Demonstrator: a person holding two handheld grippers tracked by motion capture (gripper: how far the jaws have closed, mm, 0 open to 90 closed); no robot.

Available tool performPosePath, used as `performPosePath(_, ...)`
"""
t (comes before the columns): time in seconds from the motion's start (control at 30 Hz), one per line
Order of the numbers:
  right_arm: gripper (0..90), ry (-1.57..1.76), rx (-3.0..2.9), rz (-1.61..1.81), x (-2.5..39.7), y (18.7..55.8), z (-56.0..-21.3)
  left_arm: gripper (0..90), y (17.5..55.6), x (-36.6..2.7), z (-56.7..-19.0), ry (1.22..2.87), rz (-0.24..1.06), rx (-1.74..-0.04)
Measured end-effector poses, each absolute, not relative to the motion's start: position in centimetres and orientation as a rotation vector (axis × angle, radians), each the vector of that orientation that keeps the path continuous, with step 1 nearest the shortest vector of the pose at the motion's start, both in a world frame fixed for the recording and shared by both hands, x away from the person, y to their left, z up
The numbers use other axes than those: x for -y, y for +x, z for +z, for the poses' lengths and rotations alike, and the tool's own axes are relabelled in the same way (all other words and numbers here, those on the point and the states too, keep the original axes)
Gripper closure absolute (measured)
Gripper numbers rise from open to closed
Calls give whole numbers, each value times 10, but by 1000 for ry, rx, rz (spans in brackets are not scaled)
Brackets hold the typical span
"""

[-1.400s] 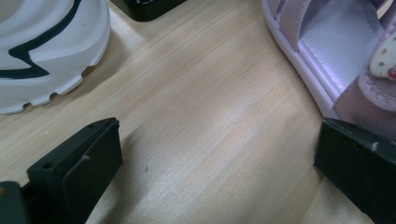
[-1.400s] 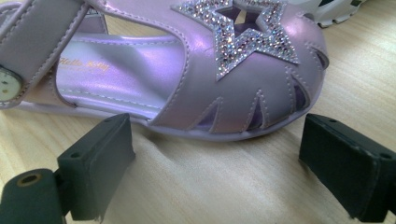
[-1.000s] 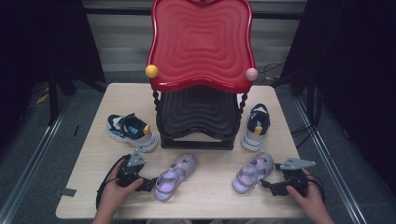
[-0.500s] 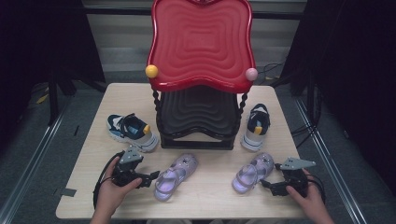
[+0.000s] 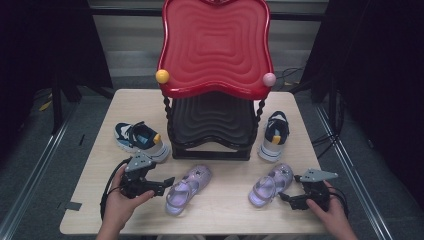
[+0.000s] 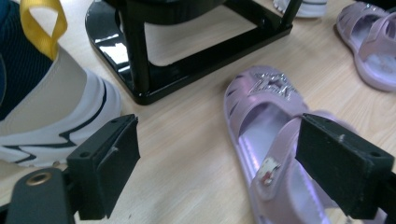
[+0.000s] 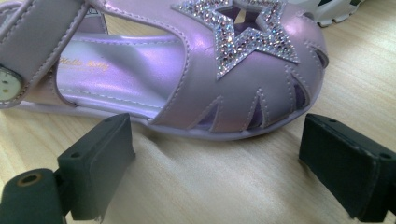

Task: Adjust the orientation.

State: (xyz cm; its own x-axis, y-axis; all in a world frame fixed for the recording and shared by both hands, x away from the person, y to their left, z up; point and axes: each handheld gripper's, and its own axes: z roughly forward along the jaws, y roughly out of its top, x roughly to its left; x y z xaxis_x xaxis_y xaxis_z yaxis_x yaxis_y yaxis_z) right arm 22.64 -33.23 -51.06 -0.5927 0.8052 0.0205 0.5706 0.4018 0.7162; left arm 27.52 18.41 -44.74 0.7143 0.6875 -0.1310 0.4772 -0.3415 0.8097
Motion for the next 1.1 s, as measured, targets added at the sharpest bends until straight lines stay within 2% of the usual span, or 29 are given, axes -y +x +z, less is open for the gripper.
performPosePath(0.2,93,1193,-2335,1000,332,226,-511,153,272,-180,-445,1950,262,-873)
performPosePath(0.63,93,1193,-2335,1000,332,226,-511,161,266,-170,-455,2006,253,-835)
performPosePath(1.1,93,1193,-2335,1000,332,226,-511,255,265,-165,-463,2041,242,-808)
